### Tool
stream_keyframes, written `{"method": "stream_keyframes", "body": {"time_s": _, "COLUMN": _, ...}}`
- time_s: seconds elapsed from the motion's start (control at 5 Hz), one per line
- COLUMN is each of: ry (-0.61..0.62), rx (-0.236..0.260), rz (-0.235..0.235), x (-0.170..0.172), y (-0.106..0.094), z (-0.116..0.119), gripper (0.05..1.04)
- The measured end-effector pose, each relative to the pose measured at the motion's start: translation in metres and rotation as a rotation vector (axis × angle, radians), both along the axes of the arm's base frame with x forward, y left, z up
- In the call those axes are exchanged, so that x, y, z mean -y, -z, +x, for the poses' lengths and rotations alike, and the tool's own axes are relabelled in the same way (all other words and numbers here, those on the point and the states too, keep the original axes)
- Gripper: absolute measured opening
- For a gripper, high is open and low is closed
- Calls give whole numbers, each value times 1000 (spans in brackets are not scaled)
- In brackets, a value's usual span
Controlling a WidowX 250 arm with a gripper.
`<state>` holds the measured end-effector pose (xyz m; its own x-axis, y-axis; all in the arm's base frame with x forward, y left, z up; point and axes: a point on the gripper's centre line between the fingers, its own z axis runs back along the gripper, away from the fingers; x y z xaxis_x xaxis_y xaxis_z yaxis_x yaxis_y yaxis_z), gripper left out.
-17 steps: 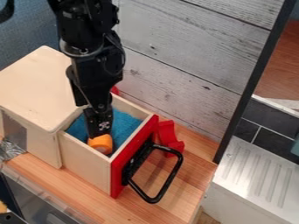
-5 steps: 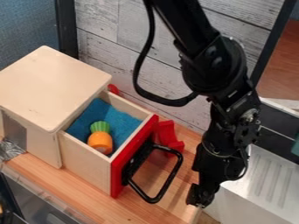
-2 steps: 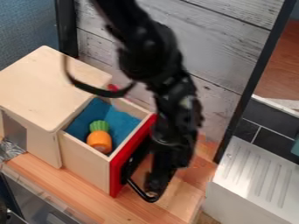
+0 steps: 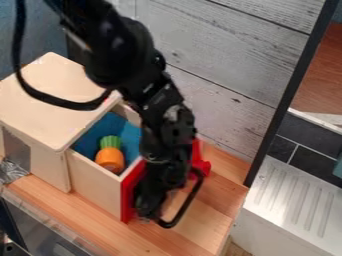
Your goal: Close the drawer
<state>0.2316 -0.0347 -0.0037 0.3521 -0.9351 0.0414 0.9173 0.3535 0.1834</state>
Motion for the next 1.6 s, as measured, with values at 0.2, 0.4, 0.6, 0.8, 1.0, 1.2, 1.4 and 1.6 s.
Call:
{"method": "stream_keyframes", "body": {"time_s": 0.2, "ry": -39, "rx": -8, "rz": 7, "x": -15, "y": 1, "z": -1, "gripper": 1001}}
{"method": "stream_keyframes", "body": {"time_s": 0.4, "ry": -55, "rx": -15, "rz": 22, "x": -25, "y": 2, "z": -2, "gripper": 999}}
{"method": "stream_keyframes", "body": {"time_s": 0.6, "ry": -86, "rx": -22, "rz": 32, "x": -39, "y": 3, "z": -2, "gripper": 999}}
{"method": "stream_keyframes", "body": {"time_s": 0.8, "ry": -123, "rx": -26, "rz": 47, "x": -54, "y": 4, "z": 0, "gripper": 1000}}
{"method": "stream_keyframes", "body": {"time_s": 1.0, "ry": -162, "rx": -35, "rz": 64, "x": -72, "y": 4, "z": 1, "gripper": 1000}}
{"method": "stream_keyframes", "body": {"time_s": 1.2, "ry": -224, "rx": -46, "rz": 61, "x": -94, "y": 5, "z": -4, "gripper": 999}}
{"method": "stream_keyframes", "body": {"time_s": 1.4, "ry": -227, "rx": -79, "rz": 81, "x": -99, "y": 4, "z": -11, "gripper": 997}}
{"method": "stream_keyframes", "body": {"time_s": 1.6, "ry": -239, "rx": -98, "rz": 61, "x": -98, "y": 3, "z": -15, "gripper": 997}}
